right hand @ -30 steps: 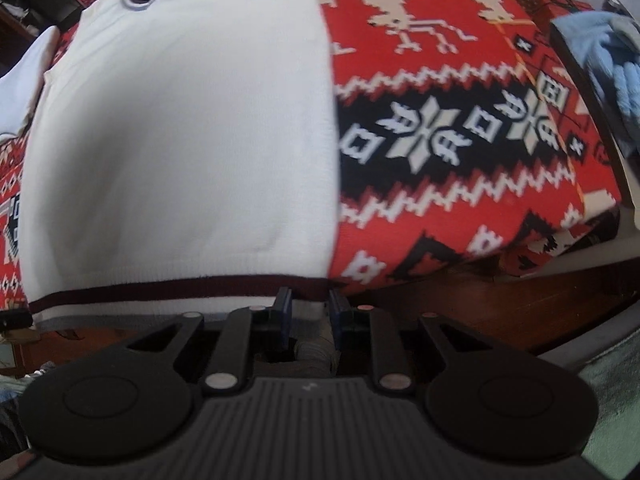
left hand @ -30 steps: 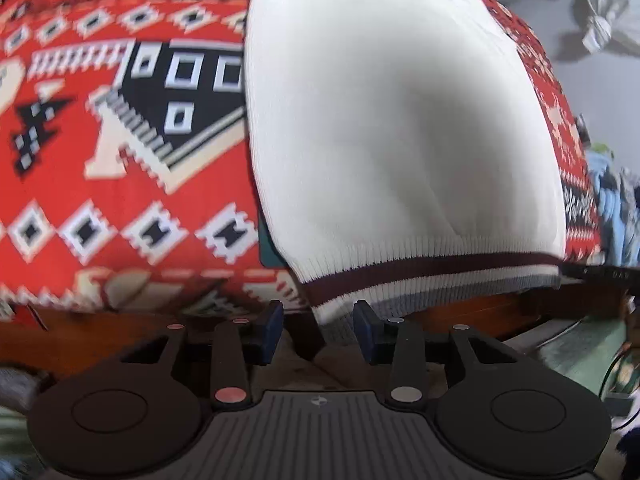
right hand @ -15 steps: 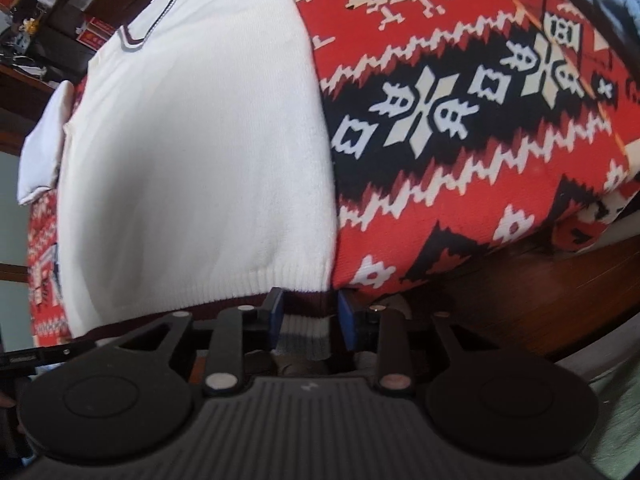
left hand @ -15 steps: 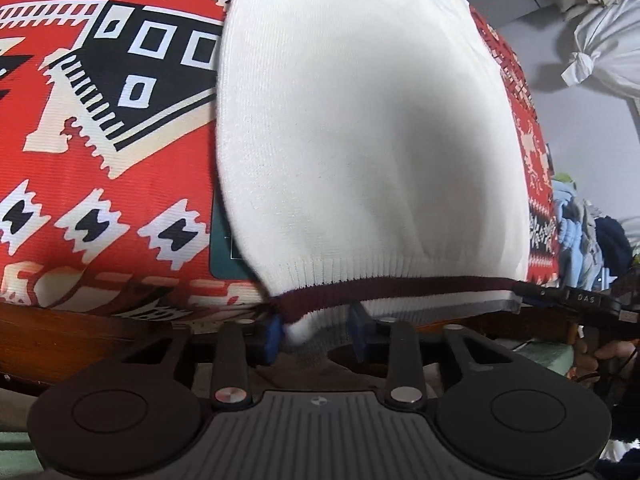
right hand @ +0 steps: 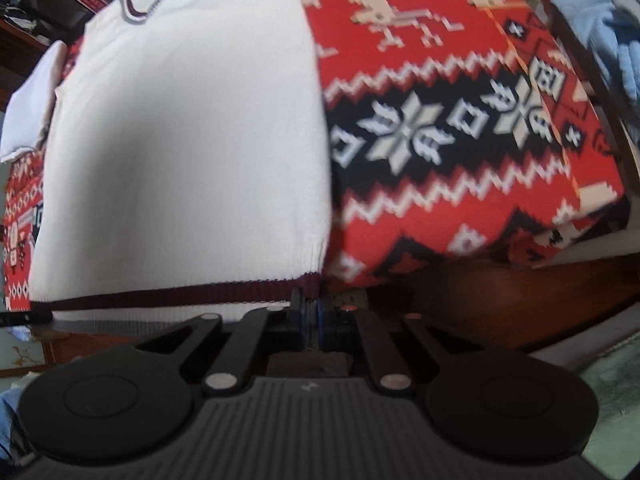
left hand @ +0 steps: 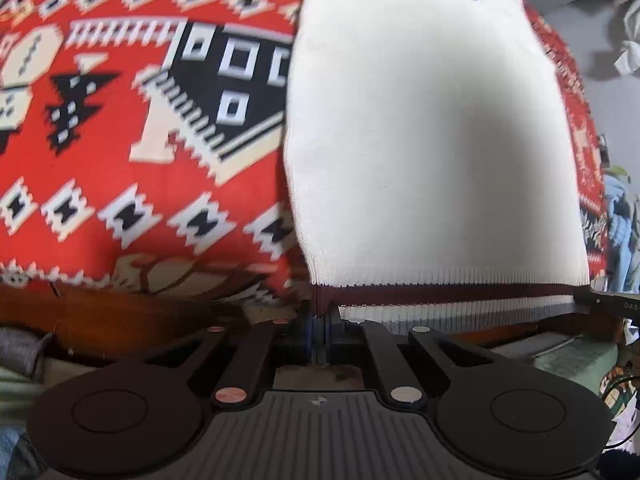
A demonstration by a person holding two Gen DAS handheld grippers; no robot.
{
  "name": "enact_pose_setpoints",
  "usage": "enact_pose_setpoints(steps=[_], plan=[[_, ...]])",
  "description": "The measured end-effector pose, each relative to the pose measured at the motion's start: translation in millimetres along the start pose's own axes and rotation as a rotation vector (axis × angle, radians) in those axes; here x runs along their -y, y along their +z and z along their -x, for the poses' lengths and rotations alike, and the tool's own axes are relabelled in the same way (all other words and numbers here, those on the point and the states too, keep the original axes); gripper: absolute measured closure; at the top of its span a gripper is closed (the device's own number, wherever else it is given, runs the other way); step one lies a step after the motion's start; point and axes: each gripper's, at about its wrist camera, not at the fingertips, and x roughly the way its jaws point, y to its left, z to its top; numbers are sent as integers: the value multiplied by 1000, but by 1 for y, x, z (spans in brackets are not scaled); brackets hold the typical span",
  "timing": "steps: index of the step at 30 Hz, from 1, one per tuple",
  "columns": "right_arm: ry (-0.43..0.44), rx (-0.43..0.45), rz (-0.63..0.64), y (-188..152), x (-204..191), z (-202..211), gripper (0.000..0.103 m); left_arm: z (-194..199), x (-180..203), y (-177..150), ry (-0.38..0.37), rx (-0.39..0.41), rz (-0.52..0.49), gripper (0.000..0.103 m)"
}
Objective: Fold clothes
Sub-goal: 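Grasp the maroon-striped hem with both tools, then lift the hem with both tools and fold it over toward the collar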
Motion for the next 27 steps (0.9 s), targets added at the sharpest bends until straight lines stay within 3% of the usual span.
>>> enact_pose_setpoints(steps=[7, 15, 20, 27], plan=[[-31, -52, 42, -3, -1, -3, 98, 1, 5, 4, 10, -29, -24, 97], [-15, -41, 78, 7, -9, 30, 98, 29, 20, 10, -29, -26, -81, 97], [6, -10, 171, 19, -21, 32, 98, 30, 7, 5, -69, 36, -69, 97], [11, 97, 308, 27, -32, 16, 98, 17, -4, -26, -99, 225, -45, 97]])
